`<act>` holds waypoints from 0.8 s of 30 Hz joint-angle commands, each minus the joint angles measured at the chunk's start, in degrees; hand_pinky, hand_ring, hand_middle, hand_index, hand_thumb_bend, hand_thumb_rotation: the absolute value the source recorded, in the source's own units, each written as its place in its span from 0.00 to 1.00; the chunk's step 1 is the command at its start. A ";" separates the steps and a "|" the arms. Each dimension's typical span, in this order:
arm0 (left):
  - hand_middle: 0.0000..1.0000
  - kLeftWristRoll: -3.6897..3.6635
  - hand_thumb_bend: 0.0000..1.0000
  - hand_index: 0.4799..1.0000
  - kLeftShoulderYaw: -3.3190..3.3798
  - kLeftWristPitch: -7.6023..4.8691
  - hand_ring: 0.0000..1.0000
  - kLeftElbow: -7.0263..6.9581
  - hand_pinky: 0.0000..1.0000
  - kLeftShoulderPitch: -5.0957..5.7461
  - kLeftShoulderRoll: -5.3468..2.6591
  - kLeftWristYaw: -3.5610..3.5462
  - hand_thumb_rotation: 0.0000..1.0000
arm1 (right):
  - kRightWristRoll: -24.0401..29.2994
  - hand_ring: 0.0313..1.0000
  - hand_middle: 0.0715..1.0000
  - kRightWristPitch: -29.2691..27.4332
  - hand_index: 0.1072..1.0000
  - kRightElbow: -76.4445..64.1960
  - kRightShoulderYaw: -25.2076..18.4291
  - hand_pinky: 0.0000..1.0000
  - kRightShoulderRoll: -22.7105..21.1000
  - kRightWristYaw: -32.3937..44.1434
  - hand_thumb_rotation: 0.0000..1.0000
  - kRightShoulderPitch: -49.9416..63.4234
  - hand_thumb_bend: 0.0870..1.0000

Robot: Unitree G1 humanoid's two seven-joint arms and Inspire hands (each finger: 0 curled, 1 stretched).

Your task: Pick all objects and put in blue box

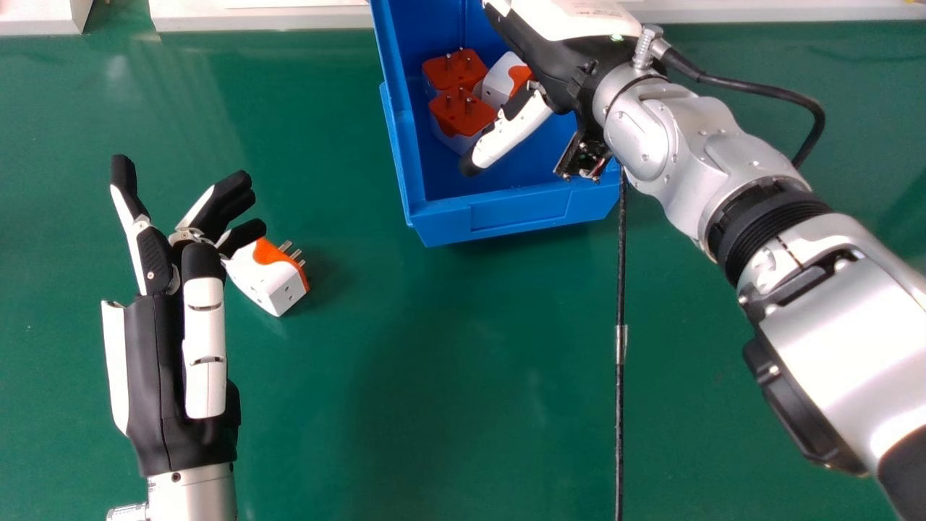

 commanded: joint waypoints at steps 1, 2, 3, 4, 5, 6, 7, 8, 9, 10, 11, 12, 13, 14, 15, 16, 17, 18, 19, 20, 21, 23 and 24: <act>0.81 0.84 0.48 0.58 0.06 -1.33 0.82 -0.79 0.75 -0.17 -0.04 0.32 0.88 | 1.02 0.96 0.97 -1.05 0.94 -1.85 -1.09 0.89 -1.69 -3.02 0.37 -5.35 1.00; 0.81 0.92 0.48 0.58 0.05 -1.41 0.82 -0.87 0.75 -0.11 -0.07 0.39 0.88 | 1.48 0.91 0.92 -1.94 0.89 -2.02 -1.50 0.82 -1.73 -3.80 0.35 -4.98 1.00; 0.81 1.08 0.48 0.58 0.07 -1.35 0.82 -1.11 0.75 0.01 -0.11 0.54 0.88 | 2.09 0.85 0.87 -3.30 0.83 -2.27 -2.06 0.75 -1.82 -4.87 0.32 -4.36 1.00; 0.81 1.14 0.48 0.58 0.11 -1.28 0.82 -1.22 0.75 0.05 -0.10 0.65 0.88 | 2.68 0.79 0.82 -4.63 0.79 -2.46 -2.67 0.69 -1.92 -5.72 0.29 -3.75 1.00; 0.81 1.07 0.48 0.58 0.13 -1.19 0.82 -1.29 0.75 0.09 -0.09 0.70 0.88 | 3.45 0.74 0.78 -6.30 0.77 -2.69 -3.49 0.64 -2.04 -6.50 0.27 -2.99 0.99; 0.81 1.03 0.48 0.58 0.13 -1.11 0.82 -1.40 0.75 0.16 -0.09 0.76 0.88 | 4.10 0.70 0.75 -7.85 0.76 -2.88 -4.23 0.60 -2.16 -7.11 0.25 -2.31 0.98; 0.81 0.99 0.48 0.58 0.11 -1.06 0.82 -1.47 0.75 0.20 -0.09 0.79 0.88 | 4.46 0.68 0.73 -8.80 0.75 -2.98 -4.68 0.58 -2.24 -7.45 0.24 -1.91 0.96; 0.81 0.97 0.48 0.58 0.13 -1.05 0.82 -1.45 0.75 0.21 -0.08 0.85 0.88 | 5.03 0.67 0.72 -10.07 0.75 -3.26 -5.26 0.57 -2.40 -7.67 0.23 -1.27 0.96; 0.81 1.10 0.48 0.58 0.22 -0.97 0.82 -1.54 0.75 0.25 -0.05 1.01 0.88 | 5.62 0.66 0.71 -11.43 0.74 -3.69 -5.85 0.57 -2.65 -7.74 0.22 -0.47 0.95; 0.81 1.29 0.48 0.58 0.33 -0.83 0.82 -1.79 0.75 0.34 -0.01 1.24 0.88 | 6.08 0.67 0.72 -13.02 0.74 -4.33 -6.30 0.57 -3.09 -8.03 0.21 0.58 0.94; 0.81 1.57 0.48 0.58 0.48 -0.76 0.82 -2.02 0.75 0.39 0.03 1.52 0.88 | 6.42 0.68 0.73 -14.48 0.74 -4.98 -6.72 0.58 -3.53 -8.34 0.21 1.61 0.93; 0.81 1.79 0.48 0.58 0.70 -0.72 0.82 -2.18 0.75 0.36 0.09 1.84 0.88 | 6.75 0.68 0.73 -15.98 0.75 -5.72 -7.13 0.59 -4.12 -8.54 0.21 2.78 0.93; 0.81 1.96 0.48 0.58 0.98 -0.74 0.82 -2.18 0.75 0.26 0.15 2.16 0.88 | 7.12 0.69 0.74 -17.63 0.75 -6.56 -7.50 0.60 -4.85 -8.91 0.21 4.09 0.93; 0.82 2.03 0.48 0.58 1.21 -0.77 0.82 -2.10 0.75 0.13 0.21 2.41 0.88 | 7.46 0.70 0.75 -19.04 0.76 -7.28 -7.80 0.61 -5.49 -9.19 0.22 5.22 0.93; 0.82 2.07 0.48 0.58 1.43 -0.90 0.82 -1.94 0.75 -0.04 0.22 2.67 0.88 | 7.82 0.71 0.75 -20.51 0.76 -8.13 -8.10 0.62 -6.20 -9.47 0.23 6.50 0.93; 0.82 2.04 0.48 0.58 1.55 -1.04 0.82 -1.73 0.76 -0.21 0.20 2.87 0.88 | 8.17 0.72 0.76 -21.66 0.77 -8.87 -8.39 0.63 -6.75 -9.61 0.24 7.57 0.94; 0.82 1.98 0.48 0.58 1.56 -1.19 0.82 -1.54 0.76 -0.33 0.10 3.00 0.89 | 8.51 0.72 0.76 -23.00 0.77 -9.66 -8.60 0.63 -7.38 -9.90 0.25 8.81 0.94; 0.82 1.96 0.48 0.58 1.54 -1.24 0.82 -1.48 0.76 -0.36 0.02 3.12 0.89 | 8.89 0.73 0.77 -24.15 0.77 -10.39 -8.78 0.64 -7.89 -10.09 0.26 9.94 0.95; 0.82 2.09 0.48 0.58 1.52 -1.24 0.82 -1.47 0.76 -0.36 -0.04 3.27 0.89 | 9.42 0.74 0.77 -25.46 0.78 -11.23 -9.04 0.64 -8.39 -10.09 0.26 11.19 0.95; 0.82 2.19 0.48 0.58 1.51 -1.21 0.82 -1.49 0.76 -0.35 -0.07 3.37 0.89 | 9.77 0.74 0.78 -26.26 0.78 -11.76 -9.15 0.65 -8.70 -10.15 0.26 11.99 0.95; 0.82 2.27 0.48 0.58 1.51 -1.19 0.82 -1.55 0.76 -0.34 0.01 3.39 0.89 | 10.34 0.75 0.78 -27.38 0.78 -12.83 -9.36 0.65 -9.04 -9.95 0.26 13.33 0.95; 0.82 2.29 0.48 0.58 1.58 -1.27 0.82 -1.59 0.76 -0.36 0.25 3.35 0.89 | 11.10 0.75 0.78 -28.76 0.79 -14.35 -9.48 0.64 -9.30 -9.77 0.26 15.18 0.95; 0.82 2.16 0.48 0.58 1.57 -1.31 0.82 -1.62 0.76 -0.34 0.40 3.24 0.89 | 11.39 0.75 0.79 -29.37 0.79 -15.02 -9.42 0.64 -9.33 -9.72 0.26 16.04 0.96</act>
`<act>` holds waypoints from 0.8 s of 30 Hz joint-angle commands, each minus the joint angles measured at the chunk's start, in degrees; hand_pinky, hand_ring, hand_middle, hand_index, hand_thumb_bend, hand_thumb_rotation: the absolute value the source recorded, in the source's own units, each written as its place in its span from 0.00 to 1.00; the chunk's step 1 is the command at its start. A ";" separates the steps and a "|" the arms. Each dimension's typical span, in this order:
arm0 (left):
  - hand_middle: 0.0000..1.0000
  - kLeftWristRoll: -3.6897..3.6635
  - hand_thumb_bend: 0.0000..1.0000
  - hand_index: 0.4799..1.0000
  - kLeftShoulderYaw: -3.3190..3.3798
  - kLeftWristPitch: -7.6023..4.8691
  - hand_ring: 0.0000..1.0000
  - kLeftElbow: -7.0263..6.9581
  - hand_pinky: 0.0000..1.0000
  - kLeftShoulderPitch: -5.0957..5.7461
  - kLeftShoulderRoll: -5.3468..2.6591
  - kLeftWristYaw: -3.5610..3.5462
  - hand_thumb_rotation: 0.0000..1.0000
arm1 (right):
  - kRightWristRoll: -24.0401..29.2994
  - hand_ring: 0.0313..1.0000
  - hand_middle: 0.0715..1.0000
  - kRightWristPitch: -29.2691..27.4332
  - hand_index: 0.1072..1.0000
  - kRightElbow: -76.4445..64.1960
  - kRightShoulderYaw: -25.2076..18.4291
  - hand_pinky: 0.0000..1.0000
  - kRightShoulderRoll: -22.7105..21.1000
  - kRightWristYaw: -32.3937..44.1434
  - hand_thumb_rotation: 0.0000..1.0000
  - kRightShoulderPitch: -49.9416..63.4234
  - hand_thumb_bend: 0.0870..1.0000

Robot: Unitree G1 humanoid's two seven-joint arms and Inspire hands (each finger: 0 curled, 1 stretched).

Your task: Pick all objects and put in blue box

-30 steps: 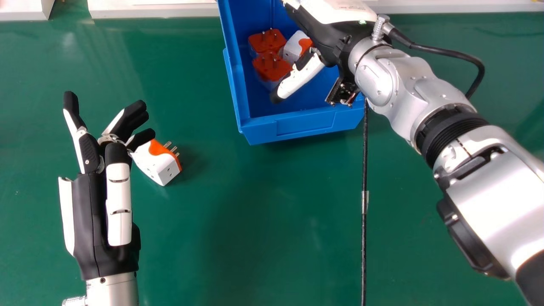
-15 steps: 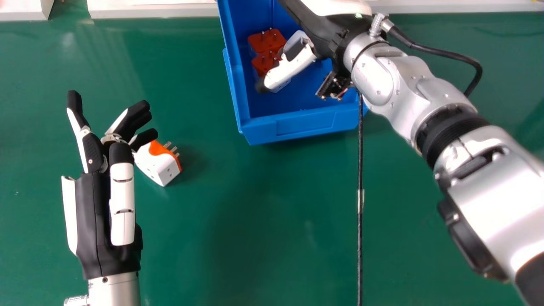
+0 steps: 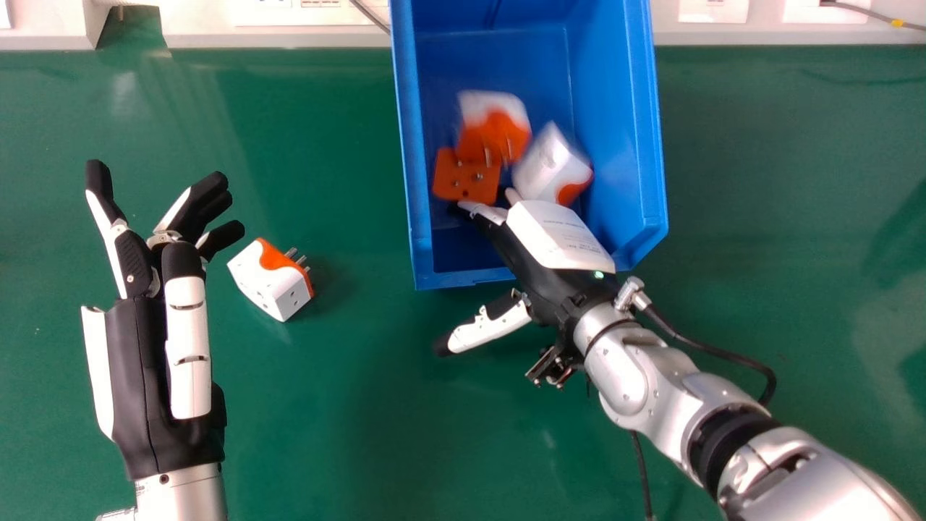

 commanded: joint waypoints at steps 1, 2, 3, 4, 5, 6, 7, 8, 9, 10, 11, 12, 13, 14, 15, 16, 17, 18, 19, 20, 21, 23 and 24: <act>0.82 1.10 0.48 0.58 0.33 -1.61 0.82 -1.62 0.76 -0.28 0.42 0.24 0.89 | 10.75 0.74 0.79 -19.70 0.79 -12.77 -8.67 0.63 -14.91 10.64 0.26 -12.99 0.96; 0.82 1.00 0.48 0.58 0.29 -1.58 0.82 -1.75 0.76 -0.18 0.54 0.14 0.89 | 10.94 0.73 0.79 -20.15 0.79 -13.09 -8.53 0.63 -14.94 10.71 0.26 -12.48 0.96; 0.82 0.89 0.48 0.58 0.22 -1.54 0.82 -1.79 0.76 -0.15 0.56 0.06 0.89 | 11.05 0.72 0.78 -20.53 0.80 -13.24 -8.37 0.62 -15.05 10.66 0.26 -12.21 0.96; 0.82 0.78 0.47 0.58 0.15 -1.59 0.82 -1.69 0.76 -0.20 0.56 -0.01 0.89 | 10.90 0.71 0.78 -20.72 0.80 -13.38 -8.12 0.62 -15.17 10.31 0.27 -12.17 0.96; 0.82 0.63 0.48 0.58 0.09 -1.60 0.82 -1.59 0.76 -0.24 0.57 -0.11 0.89 | 10.68 0.71 0.78 -20.78 0.80 -13.47 -7.89 0.62 -15.25 9.87 0.27 -12.24 0.96; 0.82 0.55 0.47 0.58 0.05 -1.60 0.82 -1.52 0.76 -0.27 0.57 -0.17 0.89 | 10.50 0.71 0.78 -20.78 0.80 -13.54 -7.69 0.63 -15.30 9.47 0.27 -12.28 0.96; 0.82 0.50 0.47 0.58 0.03 -1.60 0.82 -1.48 0.76 -0.28 0.59 -0.20 0.89 | 10.39 0.71 0.78 -20.76 0.80 -13.60 -7.52 0.63 -15.33 9.15 0.27 -12.29 0.96; 0.82 0.48 0.47 0.58 0.01 -1.48 0.82 -1.51 0.76 -0.22 0.64 -0.25 0.89 | 10.23 0.71 0.78 -20.69 0.80 -13.63 -7.35 0.63 -15.32 8.79 0.27 -12.35 0.96; 0.82 0.61 0.48 0.58 0.07 -1.46 0.82 -1.44 0.76 -0.24 0.78 -0.26 0.89 | 10.02 0.71 0.78 -20.85 0.80 -13.67 -7.11 0.64 -15.30 8.37 0.27 -12.42 0.96; 0.82 0.71 0.48 0.58 0.11 -1.45 0.82 -1.38 0.76 -0.25 0.88 -0.26 0.89 | 9.87 0.72 0.78 -20.97 0.80 -13.71 -6.93 0.65 -15.28 8.03 0.27 -12.46 0.96; 0.82 0.88 0.48 0.58 0.16 -1.39 0.82 -1.36 0.76 -0.25 0.92 -0.19 0.89 | 9.77 0.73 0.78 -21.07 0.80 -13.95 -6.75 0.66 -15.29 7.82 0.27 -12.40 0.96; 0.82 0.98 0.48 0.58 0.14 -1.36 0.82 -1.40 0.76 -0.21 0.94 -0.18 0.88 | 9.71 0.73 0.78 -21.07 0.80 -14.35 -6.57 0.65 -15.31 7.72 0.27 -12.26 0.96; 0.82 1.04 0.48 0.58 0.10 -1.32 0.82 -1.47 0.76 -0.16 0.92 -0.18 0.88 | 9.68 0.73 0.79 -21.04 0.80 -14.66 -6.43 0.65 -15.34 7.64 0.27 -12.14 0.96; 0.82 1.02 0.48 0.58 0.03 -1.27 0.82 -1.51 0.76 -0.14 0.88 -0.23 0.88 | 9.70 0.73 0.79 -21.08 0.80 -14.84 -6.34 0.64 -15.35 7.63 0.27 -12.06 0.96; 0.82 1.01 0.47 0.58 -0.01 -1.20 0.82 -1.48 0.76 -0.14 0.87 -0.25 0.89 | 9.70 0.74 0.79 -21.10 0.80 -14.89 -6.25 0.64 -15.37 7.56 0.27 -12.01 0.96; 0.82 1.06 0.47 0.58 0.00 -1.10 0.82 -1.47 0.76 -0.15 0.87 -0.21 0.89 | 9.69 0.74 0.79 -21.08 0.80 -14.90 -6.20 0.64 -15.39 7.49 0.26 -12.01 0.96; 0.82 1.22 0.47 0.58 0.04 -1.01 0.82 -1.53 0.76 -0.11 0.88 -0.12 0.89 | 9.78 0.74 0.79 -21.01 0.80 -14.89 -6.21 0.64 -15.39 7.52 0.26 -12.05 0.96; 0.82 1.38 0.47 0.58 0.10 -0.92 0.82 -1.59 0.76 -0.07 0.90 -0.01 0.89 | 9.85 0.74 0.79 -20.90 0.80 -14.85 -6.24 0.64 -15.38 7.54 0.26 -12.14 0.96; 0.82 1.37 0.47 0.58 0.09 -0.88 0.82 -1.60 0.76 0.01 0.94 -0.04 0.89 | 9.89 0.74 0.79 -20.76 0.81 -14.69 -6.27 0.64 -15.38 7.51 0.26 -12.39 0.96; 0.82 1.29 0.47 0.58 0.07 -0.93 0.82 -1.53 0.76 0.05 0.97 -0.12 0.89 | 9.89 0.74 0.80 -20.59 0.81 -14.52 -6.29 0.64 -15.36 7.42 0.26 -12.69 0.96; 0.82 1.04 0.47 0.58 -0.01 -1.08 0.82 -1.31 0.76 -0.03 1.01 -0.32 0.89 | 9.77 0.74 0.80 -20.30 0.81 -14.27 -6.26 0.64 -15.35 7.21 0.26 -13.19 0.96; 0.82 0.94 0.47 0.58 -0.03 -1.26 0.82 -0.97 0.76 -0.28 1.00 -0.39 0.89 | 9.51 0.74 0.80 -19.75 0.81 -13.92 -6.15 0.63 -15.45 6.96 0.27 -14.25 0.95; 0.82 1.02 0.47 0.58 -0.03 -1.23 0.82 -0.93 0.76 -0.37 0.94 -0.31 0.89 | 9.37 0.74 0.80 -19.57 0.81 -13.84 -6.07 0.63 -15.55 6.84 0.28 -14.71 0.96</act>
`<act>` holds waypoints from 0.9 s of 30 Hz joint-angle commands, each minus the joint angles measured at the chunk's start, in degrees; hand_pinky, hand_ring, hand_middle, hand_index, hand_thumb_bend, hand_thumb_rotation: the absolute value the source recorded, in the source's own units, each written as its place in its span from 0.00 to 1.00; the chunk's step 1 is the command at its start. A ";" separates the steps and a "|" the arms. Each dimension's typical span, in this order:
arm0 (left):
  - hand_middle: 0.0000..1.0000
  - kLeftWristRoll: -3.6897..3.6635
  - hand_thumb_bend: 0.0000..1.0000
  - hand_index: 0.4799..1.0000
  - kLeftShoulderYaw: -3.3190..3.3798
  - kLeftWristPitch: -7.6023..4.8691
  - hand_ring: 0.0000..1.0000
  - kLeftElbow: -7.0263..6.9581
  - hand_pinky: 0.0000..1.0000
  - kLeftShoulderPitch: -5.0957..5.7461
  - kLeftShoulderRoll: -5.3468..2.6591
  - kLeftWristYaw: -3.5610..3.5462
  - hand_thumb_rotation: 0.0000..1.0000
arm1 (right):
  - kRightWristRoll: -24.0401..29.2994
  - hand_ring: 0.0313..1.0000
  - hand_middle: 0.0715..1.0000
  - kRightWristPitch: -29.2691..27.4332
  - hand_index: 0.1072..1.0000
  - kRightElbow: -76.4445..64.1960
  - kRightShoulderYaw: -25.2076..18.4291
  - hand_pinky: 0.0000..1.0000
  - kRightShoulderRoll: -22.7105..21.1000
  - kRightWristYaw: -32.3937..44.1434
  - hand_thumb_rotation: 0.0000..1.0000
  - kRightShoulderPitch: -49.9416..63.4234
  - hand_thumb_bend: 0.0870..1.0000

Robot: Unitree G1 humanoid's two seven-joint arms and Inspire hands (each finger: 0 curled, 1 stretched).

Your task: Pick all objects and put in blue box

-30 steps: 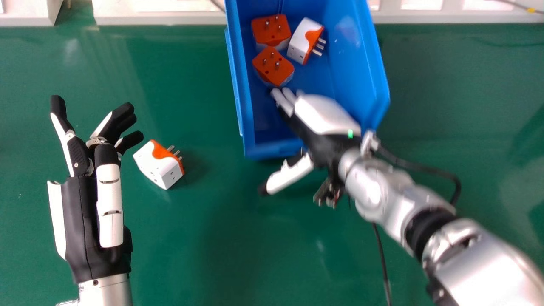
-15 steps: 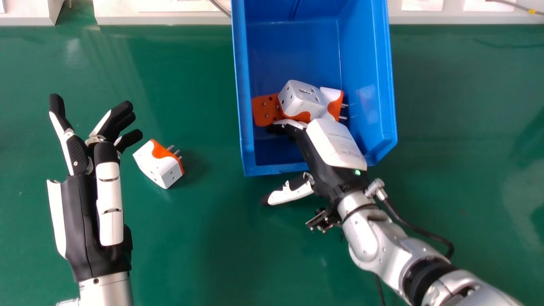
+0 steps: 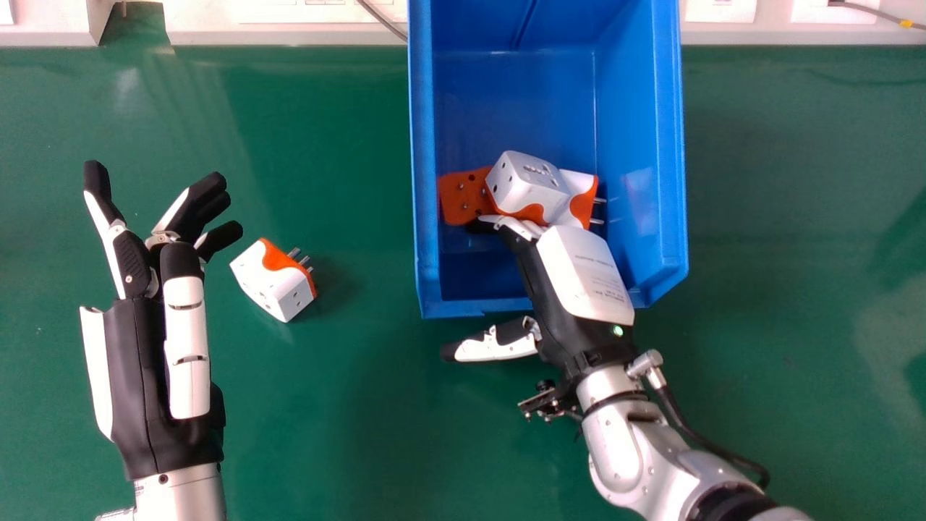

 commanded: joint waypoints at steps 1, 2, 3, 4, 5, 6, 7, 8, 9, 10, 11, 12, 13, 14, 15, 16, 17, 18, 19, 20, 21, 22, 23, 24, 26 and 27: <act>0.82 1.02 0.47 0.58 -0.04 -1.10 0.82 -1.39 0.76 -0.32 0.74 -0.23 0.89 | 9.10 0.75 0.80 -16.87 0.81 -7.98 -5.99 0.63 -16.93 25.13 0.29 -26.20 0.96; 0.82 0.97 0.47 0.58 -0.11 -1.02 0.82 -1.57 0.76 -0.28 0.67 -0.24 0.89 | 8.80 0.75 0.80 -16.73 0.81 -8.08 -5.79 0.64 -17.07 24.87 0.31 -26.48 0.97; 0.82 0.80 0.47 0.58 -0.18 -0.98 0.82 -1.69 0.76 -0.22 0.63 -0.33 0.89 | 8.34 0.76 0.80 -16.59 0.81 -8.07 -5.53 0.65 -17.20 24.39 0.32 -26.67 0.98; 0.82 0.64 0.47 0.58 -0.24 -1.04 0.82 -1.71 0.76 -0.17 0.61 -0.42 0.89 | 8.00 0.77 0.80 -16.51 0.81 -8.09 -5.33 0.66 -17.32 24.00 0.34 -26.73 0.98; 0.82 0.63 0.47 0.58 -0.27 -1.07 0.82 -1.75 0.76 -0.13 0.57 -0.43 0.89 | 7.71 0.78 0.81 -16.50 0.82 -8.06 -5.15 0.67 -17.42 23.66 0.35 -26.69 0.99; 0.82 0.70 0.47 0.58 -0.31 -1.04 0.82 -1.95 0.76 0.01 0.51 -0.40 0.89 | 7.57 0.79 0.81 -16.57 0.82 -8.06 -5.03 0.68 -17.50 23.42 0.36 -26.57 1.00; 0.82 0.85 0.47 0.58 -0.37 -0.98 0.82 -2.21 0.76 0.19 0.42 -0.33 0.89 | 7.55 0.79 0.82 -16.73 0.82 -8.02 -4.96 0.70 -17.53 23.33 0.38 -26.40 1.00; 0.82 0.84 0.47 0.58 -0.38 -1.09 0.82 -2.11 0.76 0.22 0.40 -0.36 0.89 | 7.55 0.80 0.82 -16.89 0.83 -7.96 -4.91 0.71 -17.56 23.24 0.40 -26.24 1.00; 0.82 0.86 0.47 0.58 -0.37 -1.14 0.82 -2.08 0.76 0.27 0.39 -0.36 0.89 | 7.59 0.81 0.83 -17.02 0.83 -7.95 -4.89 0.72 -17.59 23.20 0.43 -26.12 1.00; 0.82 0.86 0.47 0.58 -0.37 -1.18 0.83 -2.06 0.76 0.29 0.39 -0.36 0.89 | 7.61 0.81 0.83 -17.09 0.83 -7.98 -4.87 0.72 -17.62 23.16 0.48 -26.03 1.00; 0.82 0.89 0.47 0.58 -0.35 -1.17 0.83 -2.04 0.76 0.34 0.42 -0.36 0.89 | 7.57 0.81 0.83 -17.11 0.83 -8.05 -4.83 0.72 -17.69 23.12 0.50 -25.99 1.00; 0.82 0.92 0.47 0.58 -0.32 -1.21 0.83 -1.99 0.76 0.40 0.44 -0.35 0.89 | 7.55 0.82 0.84 -17.06 0.83 -8.19 -4.82 0.73 -17.78 23.14 0.54 -25.98 1.00; 0.82 0.93 0.47 0.58 -0.31 -1.26 0.83 -1.97 0.76 0.43 0.44 -0.35 0.89 | 7.56 0.82 0.85 -17.01 0.83 -8.32 -4.83 0.74 -17.86 23.19 0.58 -25.99 0.99; 0.82 0.89 0.47 0.58 -0.34 -1.22 0.83 -2.07 0.76 0.51 0.43 -0.38 0.89 | 7.65 0.83 0.85 -16.91 0.84 -8.62 -4.91 0.74 -17.93 23.39 0.61 -25.93 0.98; 0.82 0.88 0.47 0.58 -0.39 -1.17 0.83 -2.22 0.76 0.59 0.39 -0.40 0.89 | 7.73 0.83 0.86 -16.84 0.84 -8.98 -4.99 0.74 -17.99 23.57 0.64 -25.84 0.98; 0.82 0.90 0.47 0.58 -0.44 -1.09 0.83 -2.41 0.76 0.66 0.32 -0.36 0.89 | 7.72 0.83 0.86 -16.75 0.84 -9.38 -5.03 0.74 -18.06 23.64 0.65 -25.75 0.97; 0.82 0.90 0.47 0.58 -0.45 -1.05 0.83 -2.42 0.76 0.68 0.28 -0.35 0.89 | 7.64 0.83 0.86 -16.64 0.84 -9.67 -5.05 0.74 -18.11 23.68 0.66 -25.67 0.97; 0.82 0.85 0.47 0.58 -0.45 -1.04 0.83 -2.37 0.76 0.68 0.29 -0.36 0.89 | 7.45 0.83 0.86 -16.53 0.85 -9.71 -5.03 0.74 -18.11 23.52 0.66 -25.64 0.97; 0.82 0.82 0.47 0.58 -0.44 -1.00 0.83 -2.34 0.76 0.69 0.32 -0.37 0.89 | 7.31 0.84 0.86 -16.46 0.85 -9.57 -5.03 0.74 -18.07 23.38 0.66 -25.62 0.97; 0.82 0.74 0.47 0.58 -0.46 -0.90 0.83 -2.44 0.76 0.80 0.35 -0.43 0.89 | 7.29 0.84 0.86 -16.49 0.85 -9.36 -5.10 0.74 -18.01 23.27 0.66 -25.57 0.97; 0.82 0.66 0.47 0.58 -0.50 -0.80 0.83 -2.62 0.76 0.93 0.36 -0.49 0.89 | 7.27 0.84 0.86 -16.54 0.85 -9.20 -5.14 0.73 -17.96 23.13 0.66 -25.51 0.97; 0.82 0.59 0.47 0.58 -0.53 -0.74 0.83 -2.78 0.76 1.07 0.37 -0.53 0.89 | 7.27 0.84 0.86 -16.58 0.85 -9.18 -5.16 0.73 -17.93 23.05 0.66 -25.44 0.97; 0.82 0.50 0.47 0.58 -0.56 -0.73 0.83 -2.81 0.76 1.16 0.39 -0.60 0.89 | 7.22 0.84 0.86 -16.60 0.85 -9.26 -5.14 0.72 -17.93 22.94 0.67 -25.33 0.96; 0.82 0.36 0.47 0.58 -0.59 -0.76 0.83 -2.78 0.76 1.21 0.43 -0.71 0.88 | 7.29 0.84 0.86 -16.58 0.85 -9.40 -5.17 0.72 -17.92 23.00 0.67 -25.24 0.96; 0.82 0.18 0.47 0.58 -0.64 -0.82 0.83 -2.67 0.77 1.26 0.47 -0.86 0.88 | 7.38 0.84 0.86 -16.54 0.85 -9.71 -5.23 0.72 -17.94 23.09 0.67 -25.08 0.95; 0.82 0.18 0.47 0.58 -0.65 -0.87 0.83 -2.60 0.77 1.26 0.45 -0.89 0.88 | 7.42 0.84 0.86 -16.55 0.85 -9.85 -5.27 0.72 -17.97 23.11 0.68 -25.00 0.95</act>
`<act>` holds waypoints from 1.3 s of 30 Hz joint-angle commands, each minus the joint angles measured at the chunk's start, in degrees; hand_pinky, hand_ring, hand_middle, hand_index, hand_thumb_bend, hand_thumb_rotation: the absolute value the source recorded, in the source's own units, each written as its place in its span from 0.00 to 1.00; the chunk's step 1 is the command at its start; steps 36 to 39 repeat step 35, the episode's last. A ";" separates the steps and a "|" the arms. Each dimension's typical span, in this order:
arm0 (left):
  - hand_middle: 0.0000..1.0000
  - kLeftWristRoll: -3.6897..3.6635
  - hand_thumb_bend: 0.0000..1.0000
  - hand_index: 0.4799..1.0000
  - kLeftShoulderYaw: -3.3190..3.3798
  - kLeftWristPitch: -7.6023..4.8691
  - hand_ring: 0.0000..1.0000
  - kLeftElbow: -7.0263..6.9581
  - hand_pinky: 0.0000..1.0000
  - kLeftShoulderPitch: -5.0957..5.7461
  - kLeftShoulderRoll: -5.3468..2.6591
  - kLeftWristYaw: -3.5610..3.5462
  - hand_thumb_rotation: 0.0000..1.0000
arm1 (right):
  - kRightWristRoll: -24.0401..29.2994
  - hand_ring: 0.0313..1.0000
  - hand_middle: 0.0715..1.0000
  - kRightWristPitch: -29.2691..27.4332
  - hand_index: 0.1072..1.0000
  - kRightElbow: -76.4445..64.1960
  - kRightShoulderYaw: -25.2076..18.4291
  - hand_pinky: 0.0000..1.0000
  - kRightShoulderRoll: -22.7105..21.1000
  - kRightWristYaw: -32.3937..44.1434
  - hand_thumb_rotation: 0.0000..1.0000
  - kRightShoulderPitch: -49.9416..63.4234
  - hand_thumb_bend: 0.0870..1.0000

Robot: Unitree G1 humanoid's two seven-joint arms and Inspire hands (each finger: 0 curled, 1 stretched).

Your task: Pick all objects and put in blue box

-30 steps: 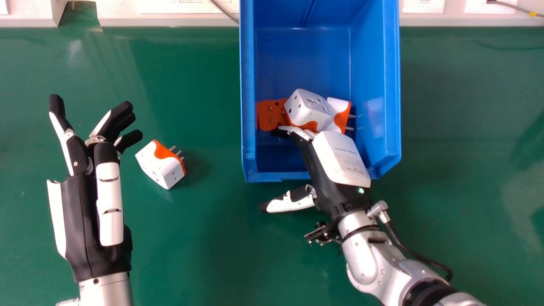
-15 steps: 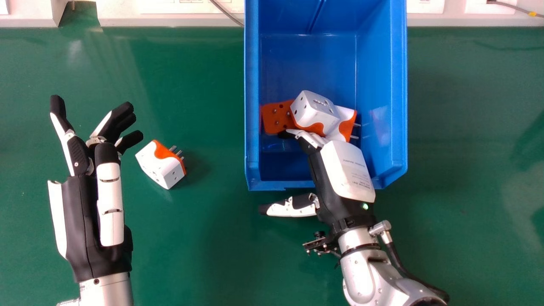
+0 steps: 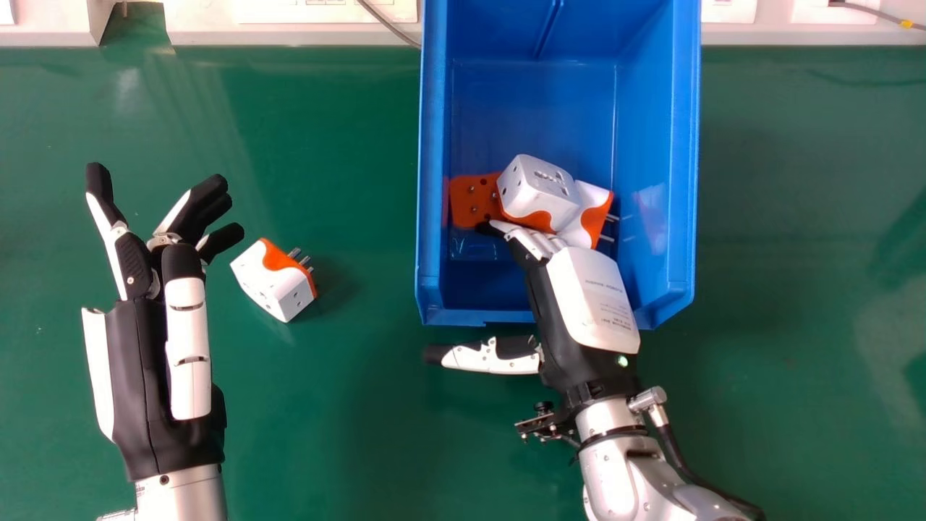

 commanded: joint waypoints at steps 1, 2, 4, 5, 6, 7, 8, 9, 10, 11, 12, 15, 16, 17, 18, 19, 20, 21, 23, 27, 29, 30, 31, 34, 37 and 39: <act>0.82 0.30 0.47 0.58 -0.57 -1.20 0.83 -2.65 0.77 1.11 0.42 -0.77 0.88 | 9.21 0.84 0.86 -16.54 0.85 -6.89 -5.46 0.72 -18.49 28.54 0.68 -29.18 0.93; 0.82 0.39 0.47 0.58 -0.57 -1.30 0.83 -2.63 0.77 1.17 0.39 -0.76 0.88 | 9.51 0.84 0.86 -16.65 0.85 -7.08 -5.69 0.72 -18.53 28.67 0.69 -28.99 0.91; 0.82 0.49 0.47 0.58 -0.53 -1.46 0.83 -2.55 0.77 1.23 0.33 -0.76 0.88 | 10.13 0.83 0.85 -17.07 0.84 -7.49 -6.16 0.72 -18.59 28.70 0.70 -28.53 0.82; 0.82 0.56 0.47 0.58 -0.52 -1.52 0.83 -2.53 0.77 1.27 0.28 -0.75 0.88 | 10.98 0.82 0.84 -17.96 0.82 -7.87 -6.71 0.72 -18.54 28.28 0.70 -27.97 0.76; 0.82 0.70 0.47 0.58 -0.51 -1.47 0.83 -2.61 0.77 1.32 0.23 -0.68 0.88 | 12.60 0.80 0.81 -19.60 0.80 -8.04 -7.67 0.72 -18.07 27.57 0.68 -27.20 0.66; 0.82 0.82 0.47 0.58 -0.51 -1.42 0.83 -2.69 0.77 1.37 0.17 -0.63 0.88 | 13.75 0.77 0.78 -20.77 0.78 -8.13 -8.36 0.71 -17.73 27.08 0.68 -26.65 0.55; 0.82 0.83 0.47 0.58 -0.54 -1.41 0.83 -2.67 0.77 1.39 0.12 -0.64 0.88 | 15.59 0.76 0.77 -22.24 0.77 -8.21 -9.39 0.71 -17.14 26.81 0.67 -25.95 0.49; 0.82 0.82 0.47 0.58 -0.56 -1.41 0.83 -2.65 0.77 1.40 0.10 -0.66 0.88 | 16.73 0.75 0.76 -23.09 0.76 -8.23 -10.02 0.70 -16.77 26.73 0.67 -25.53 0.44; 0.82 0.79 0.47 0.58 -0.56 -1.40 0.83 -2.59 0.77 1.42 0.08 -0.68 0.88 | 18.09 0.74 0.75 -23.92 0.76 -8.52 -10.76 0.70 -16.39 26.58 0.67 -24.93 0.39; 0.82 0.77 0.47 0.58 -0.56 -1.41 0.83 -2.55 0.77 1.41 0.08 -0.70 0.88 | 21.24 0.75 0.75 -24.95 0.76 -9.50 -12.02 0.69 -15.89 27.79 0.68 -23.69 0.37; 0.82 0.80 0.47 0.58 -0.56 -1.40 0.83 -2.55 0.77 1.42 0.05 -0.69 0.89 | 23.34 0.76 0.77 -25.56 0.78 -10.20 -12.83 0.70 -15.62 28.72 0.69 -22.86 0.36; 0.82 1.05 0.47 0.58 -0.65 -1.16 0.83 -2.91 0.77 1.54 -0.12 -0.56 0.89 | 27.97 0.78 0.79 -27.11 0.79 -13.39 -13.92 0.70 -16.24 30.62 0.69 -19.69 0.36; 0.82 1.26 0.47 0.58 -0.70 -1.03 0.83 -3.06 0.77 1.59 -0.24 -0.44 0.89 | 28.59 0.78 0.80 -27.98 0.79 -14.20 -13.98 0.70 -16.73 30.11 0.68 -18.73 0.36; 0.82 1.41 0.48 0.58 -0.76 -0.95 0.83 -3.15 0.77 1.62 -0.35 -0.36 0.88 | 28.94 0.78 0.80 -28.85 0.78 -14.64 -14.01 0.70 -17.09 29.49 0.68 -18.08 0.36; 0.82 1.53 0.48 0.58 -0.79 -0.91 0.83 -3.21 0.77 1.63 -0.42 -0.30 0.88 | 29.14 0.78 0.80 -29.36 0.78 -14.85 -14.03 0.69 -17.27 29.10 0.67 -17.74 0.36; 0.82 1.60 0.48 0.58 -0.83 -0.82 0.83 -3.36 0.77 1.64 -0.48 -0.24 0.88 | 29.74 0.78 0.80 -29.75 0.78 -15.26 -14.16 0.69 -17.36 28.97 0.67 -17.19 0.37; 0.82 1.71 0.48 0.58 -0.81 -0.74 0.83 -3.50 0.77 1.63 -0.51 -0.16 0.88 | 30.52 0.78 0.80 -29.95 0.78 -15.84 -14.31 0.69 -17.46 29.08 0.66 -16.45 0.37; 0.82 1.76 0.48 0.58 -0.80 -0.67 0.83 -3.57 0.77 1.60 -0.51 -0.12 0.88 | 31.12 0.78 0.80 -30.13 0.78 -16.32 -14.40 0.69 -17.55 29.10 0.66 -15.79 0.37; 0.82 1.82 0.48 0.58 -0.77 -0.51 0.83 -3.82 0.77 1.64 -0.49 -0.08 0.88 | 32.20 0.78 0.81 -30.76 0.78 -16.84 -14.61 0.70 -17.91 29.05 0.66 -14.42 0.37; 0.82 1.35 0.48 0.58 -0.86 -0.17 0.83 -3.93 0.77 1.66 -0.47 -0.30 0.88 | 34.01 0.80 0.82 -31.21 0.79 -17.29 -15.11 0.72 -18.47 29.67 0.64 -11.74 0.32; 0.82 1.11 0.48 0.58 -0.80 -0.40 0.83 -3.46 0.77 1.43 -0.39 -0.43 0.88 | 34.51 0.81 0.82 -30.93 0.79 -17.34 -15.36 0.74 -18.51 30.08 0.64 -10.58 0.29; 0.82 1.03 0.48 0.58 -0.76 -0.61 0.83 -3.09 0.77 1.27 -0.36 -0.48 0.88 | 34.78 0.81 0.82 -30.68 0.79 -17.34 -15.52 0.75 -18.47 30.37 0.63 -10.19 0.29; 0.82 1.02 0.48 0.58 -0.74 -0.75 0.83 -2.74 0.77 1.13 -0.34 -0.52 0.88 | 35.09 0.81 0.83 -30.30 0.79 -17.45 -15.71 0.75 -18.40 30.71 0.63 -9.90 0.28; 0.82 0.99 0.47 0.58 -0.91 -0.66 0.83 -2.86 0.77 1.21 -0.31 -0.69 0.88 | 35.15 0.82 0.83 -29.39 0.79 -18.27 -15.77 0.76 -18.18 30.68 0.64 -9.33 0.27; 0.82 0.90 0.47 0.58 -0.97 -0.64 0.83 -3.06 0.77 1.30 -0.27 -0.79 0.88 | 34.98 0.82 0.83 -29.31 0.79 -18.47 -15.65 0.76 -18.08 30.46 0.64 -9.16 0.27; 0.82 0.90 0.47 0.58 -0.97 -0.64 0.83 -3.06 0.77 1.30 -0.27 -0.79 0.88 | 34.98 0.82 0.83 -29.31 0.79 -18.47 -15.65 0.76 -18.08 30.46 0.64 -9.16 0.27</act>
